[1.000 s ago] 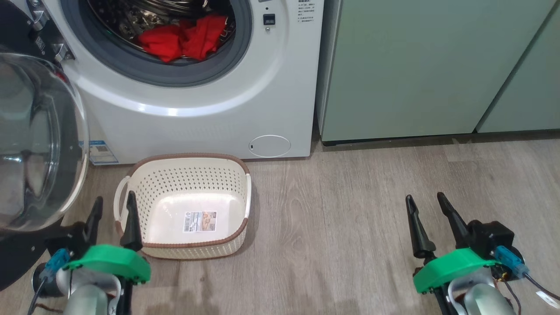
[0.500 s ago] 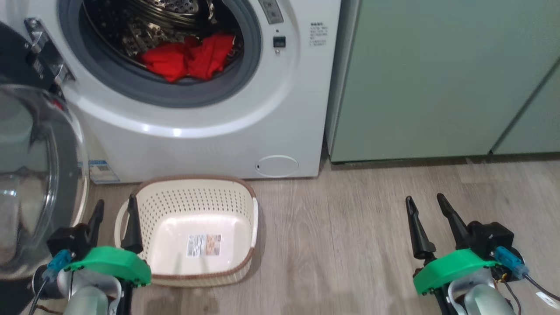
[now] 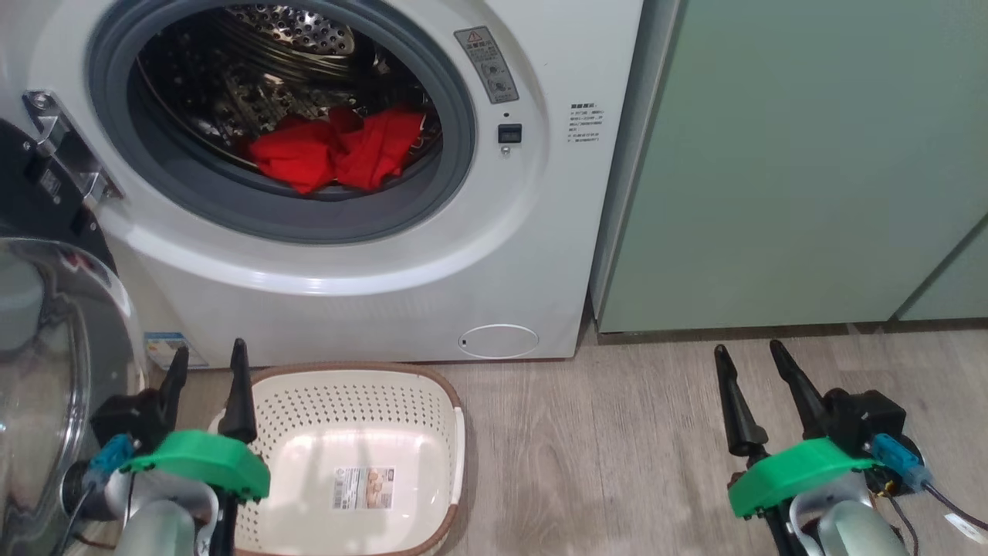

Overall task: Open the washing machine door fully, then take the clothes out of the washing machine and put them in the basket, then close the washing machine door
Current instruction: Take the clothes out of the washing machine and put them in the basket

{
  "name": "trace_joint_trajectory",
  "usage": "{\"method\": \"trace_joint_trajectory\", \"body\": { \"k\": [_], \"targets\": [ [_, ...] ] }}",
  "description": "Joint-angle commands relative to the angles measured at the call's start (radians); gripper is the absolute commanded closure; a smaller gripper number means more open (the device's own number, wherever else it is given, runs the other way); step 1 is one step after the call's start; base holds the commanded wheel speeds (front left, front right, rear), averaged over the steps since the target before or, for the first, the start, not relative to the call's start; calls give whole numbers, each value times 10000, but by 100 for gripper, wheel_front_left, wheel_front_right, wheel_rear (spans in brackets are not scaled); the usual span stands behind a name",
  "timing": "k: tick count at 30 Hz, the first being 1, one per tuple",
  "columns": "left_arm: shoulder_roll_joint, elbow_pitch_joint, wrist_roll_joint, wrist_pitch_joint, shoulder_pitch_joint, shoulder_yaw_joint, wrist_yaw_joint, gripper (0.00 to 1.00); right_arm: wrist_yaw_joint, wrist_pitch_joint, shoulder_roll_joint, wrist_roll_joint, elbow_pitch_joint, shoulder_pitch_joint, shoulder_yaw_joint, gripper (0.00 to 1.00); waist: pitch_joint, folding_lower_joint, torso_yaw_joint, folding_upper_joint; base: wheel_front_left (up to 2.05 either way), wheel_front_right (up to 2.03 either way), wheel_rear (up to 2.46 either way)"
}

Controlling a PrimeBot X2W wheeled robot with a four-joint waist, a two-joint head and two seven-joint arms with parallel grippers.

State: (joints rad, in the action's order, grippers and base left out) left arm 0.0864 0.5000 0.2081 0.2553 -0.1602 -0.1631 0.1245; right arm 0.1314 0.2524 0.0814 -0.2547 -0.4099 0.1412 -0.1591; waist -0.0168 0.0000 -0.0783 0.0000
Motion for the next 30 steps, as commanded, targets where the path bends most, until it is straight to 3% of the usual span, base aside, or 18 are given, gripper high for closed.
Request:
{"method": "trace_joint_trajectory", "body": {
  "k": [1, 17, 30],
  "targets": [
    [147, -183, -243, 65, -408, -353, 60, 0, -7, 93, 6, 56, 303, 196, -235, 0, 16, 0, 3, 0, 44, -44, 0],
    [313, 1264, -1088, 64, -1036, -248, -304, 0, -7, 93, -25, 42, 247, 227, -484, 0, -240, 0, -182, 0, 0, 0, 0],
    [906, 3295, -1642, -1956, -4855, 546, -635, 0, -7, 94, -68, -38, 317, 980, -504, 0, -2365, 0, -685, 0, 0, 0, 0]
  ]
}}
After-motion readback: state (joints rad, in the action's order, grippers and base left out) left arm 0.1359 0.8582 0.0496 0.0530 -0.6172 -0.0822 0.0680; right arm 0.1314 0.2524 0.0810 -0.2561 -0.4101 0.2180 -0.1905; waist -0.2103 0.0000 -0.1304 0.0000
